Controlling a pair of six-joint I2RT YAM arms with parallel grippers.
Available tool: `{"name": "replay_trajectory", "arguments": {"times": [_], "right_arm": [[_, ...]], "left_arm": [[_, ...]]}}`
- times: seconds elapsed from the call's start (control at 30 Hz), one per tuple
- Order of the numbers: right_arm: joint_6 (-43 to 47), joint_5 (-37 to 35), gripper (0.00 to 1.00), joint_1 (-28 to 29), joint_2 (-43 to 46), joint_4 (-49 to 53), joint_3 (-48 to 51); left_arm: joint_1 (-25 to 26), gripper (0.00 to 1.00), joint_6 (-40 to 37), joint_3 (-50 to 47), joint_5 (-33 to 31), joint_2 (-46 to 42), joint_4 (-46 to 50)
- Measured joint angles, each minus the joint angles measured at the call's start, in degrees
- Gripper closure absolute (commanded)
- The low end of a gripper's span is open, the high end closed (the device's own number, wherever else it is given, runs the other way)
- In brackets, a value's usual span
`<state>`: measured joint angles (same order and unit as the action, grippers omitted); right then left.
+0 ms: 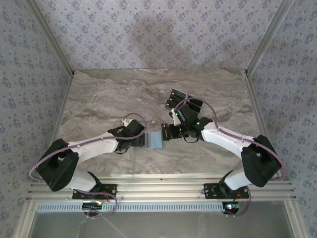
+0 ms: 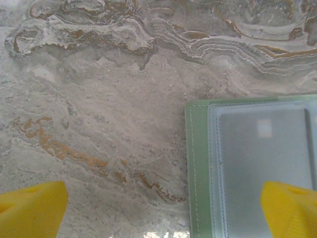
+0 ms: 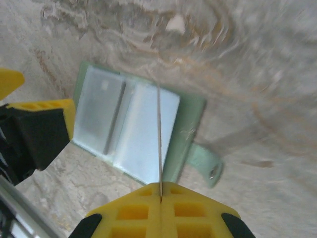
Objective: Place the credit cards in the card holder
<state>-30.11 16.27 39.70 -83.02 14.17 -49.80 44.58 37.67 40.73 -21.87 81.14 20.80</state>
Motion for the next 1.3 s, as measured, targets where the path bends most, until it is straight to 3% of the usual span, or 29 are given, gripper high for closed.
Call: {"name": "replay_trajectory", "arguments": {"times": [0.23,0.53,1.3], "right_arm": [[-9.6,2.7,1.00,1.6,0.0,-14.7,7.0],[-14.6,5.3,1.00,1.9,-3.1,-27.3,10.5],[-21.8,10.0,1.00,2.7,-13.7,-44.7,13.2]], "left_arm": [[0.0,0.00,0.4,-0.4,-0.7,3.5,-0.5],[0.0,0.00,3.8,0.2,-3.1,4.5,-0.5],[0.2,0.00,8.0,-1.3,-4.4,2.9,1.1]]}}
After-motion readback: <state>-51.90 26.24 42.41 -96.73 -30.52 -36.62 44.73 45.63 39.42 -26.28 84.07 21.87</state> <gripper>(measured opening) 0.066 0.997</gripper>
